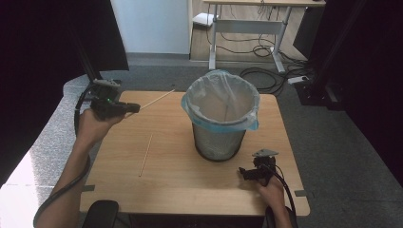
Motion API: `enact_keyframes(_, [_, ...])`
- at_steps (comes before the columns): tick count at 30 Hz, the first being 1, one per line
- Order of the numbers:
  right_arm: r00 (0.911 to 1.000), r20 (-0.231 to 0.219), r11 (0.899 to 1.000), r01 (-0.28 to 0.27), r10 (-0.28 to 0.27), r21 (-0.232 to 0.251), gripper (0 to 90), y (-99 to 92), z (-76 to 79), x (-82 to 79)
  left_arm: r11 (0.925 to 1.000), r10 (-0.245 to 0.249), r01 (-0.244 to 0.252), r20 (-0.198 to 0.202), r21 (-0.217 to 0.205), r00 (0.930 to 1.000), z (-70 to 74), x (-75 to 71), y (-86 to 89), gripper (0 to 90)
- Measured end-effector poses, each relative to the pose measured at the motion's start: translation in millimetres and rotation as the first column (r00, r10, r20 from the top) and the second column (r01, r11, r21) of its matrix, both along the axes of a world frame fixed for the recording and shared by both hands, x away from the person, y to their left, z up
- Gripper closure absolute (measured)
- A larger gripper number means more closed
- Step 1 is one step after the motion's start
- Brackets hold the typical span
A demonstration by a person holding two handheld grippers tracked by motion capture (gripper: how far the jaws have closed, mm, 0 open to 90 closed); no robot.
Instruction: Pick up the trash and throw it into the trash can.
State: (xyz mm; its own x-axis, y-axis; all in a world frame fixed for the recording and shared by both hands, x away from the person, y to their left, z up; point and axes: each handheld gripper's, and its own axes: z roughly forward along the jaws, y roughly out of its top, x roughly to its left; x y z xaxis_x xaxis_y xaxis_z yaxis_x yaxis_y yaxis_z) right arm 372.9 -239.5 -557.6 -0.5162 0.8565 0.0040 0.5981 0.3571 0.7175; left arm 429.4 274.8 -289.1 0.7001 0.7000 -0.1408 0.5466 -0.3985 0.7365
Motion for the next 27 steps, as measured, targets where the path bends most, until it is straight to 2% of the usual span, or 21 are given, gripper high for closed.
enact_keyframes(5, [1.0000, 0.000, 1.000, 0.000, 0.000, 0.001, 0.0, 0.0, 0.0, 0.0, 0.9986, -0.053, 0.053, 0.017, -0.007, 0.9984, 25.5, 2.6, -20.0, 86.3])
enact_keyframes(7, [1.0000, 0.000, 1.000, 0.000, 0.000, 0.000, 0.0, 0.0, 0.0, 0.0, 0.9960, -0.089, 0.090, 0.021, -0.005, 0.9958, 34.3, 5.9, -35.9, 86.3])
enact_keyframes(9, [1.0000, 0.000, 1.000, -0.001, 0.001, 0.000, 0.0, 0.0, 0.0, 0.0, 0.9949, -0.101, 0.101, 0.019, -0.005, 0.9947, 36.7, 7.5, -42.3, 86.3])
enact_keyframes(10, [1.0000, 0.000, 1.000, -0.001, 0.001, 0.001, 0.0, 0.0, 0.1, 0.0, 0.9919, -0.127, 0.127, 0.017, 0.000, 0.9918, 40.4, 11.9, -57.2, 86.2])
enact_keyframes(12, [1.0000, -0.001, 1.000, -0.001, 0.001, 0.001, 0.0, 0.0, 0.1, -0.1, 0.9908, -0.135, 0.135, 0.016, 0.003, 0.9907, 41.0, 13.5, -62.3, 86.3])
enact_keyframes(14, [1.0000, 0.000, 1.000, -0.001, 0.001, 0.000, 0.0, 0.0, 0.0, 0.0, 0.9874, -0.158, 0.158, 0.006, 0.009, 0.9874, 41.6, 19.5, -79.4, 86.3])
enact_keyframes(18, [1.0000, 0.000, 1.000, -0.001, 0.001, 0.000, 0.0, 0.0, 0.0, 0.0, 0.9816, -0.190, 0.190, -0.011, 0.021, 0.9818, 38.8, 28.3, -103.0, 86.2])
enact_keyframes(19, [1.0000, 0.000, 1.000, -0.001, 0.001, 0.000, 0.0, 0.0, 0.0, 0.0, 0.9788, -0.202, 0.203, -0.019, 0.030, 0.9792, 36.1, 33.0, -115.5, 86.2])
enact_keyframes(20, [1.0000, 0.000, 1.000, -0.001, 0.001, 0.000, 0.0, 0.0, 0.0, 0.0, 0.9788, -0.202, 0.203, -0.019, 0.030, 0.9792, 36.1, 33.0, -115.5, 86.2])
enact_keyframes(23, [1.0000, 0.000, 1.000, -0.001, 0.001, 0.000, 0.0, 0.0, 0.0, 0.0, 0.9762, -0.211, 0.212, -0.026, 0.046, 0.9771, 31.3, 39.5, -132.6, 86.2])
enact_keyframes(25, [1.0000, 0.000, 1.000, -0.002, 0.002, 0.000, 0.0, 0.0, 0.0, 0.0, 0.9754, -0.214, 0.214, -0.015, 0.052, 0.9768, 29.1, 42.0, -139.6, 85.7])
enact_keyframes(26, [1.0000, 0.000, 1.000, -0.002, 0.002, 0.000, 0.0, 0.0, 0.0, 0.0, 0.9771, -0.206, 0.206, 0.006, 0.054, 0.9785, 28.6, 42.2, -141.9, 85.0])
enact_keyframes(27, [1.0000, 0.000, 1.000, -0.001, 0.001, 0.001, 0.0, 0.0, 0.0, 0.0, 0.9793, -0.197, 0.195, 0.025, 0.052, 0.9801, 28.6, 42.5, -143.1, 67.1])
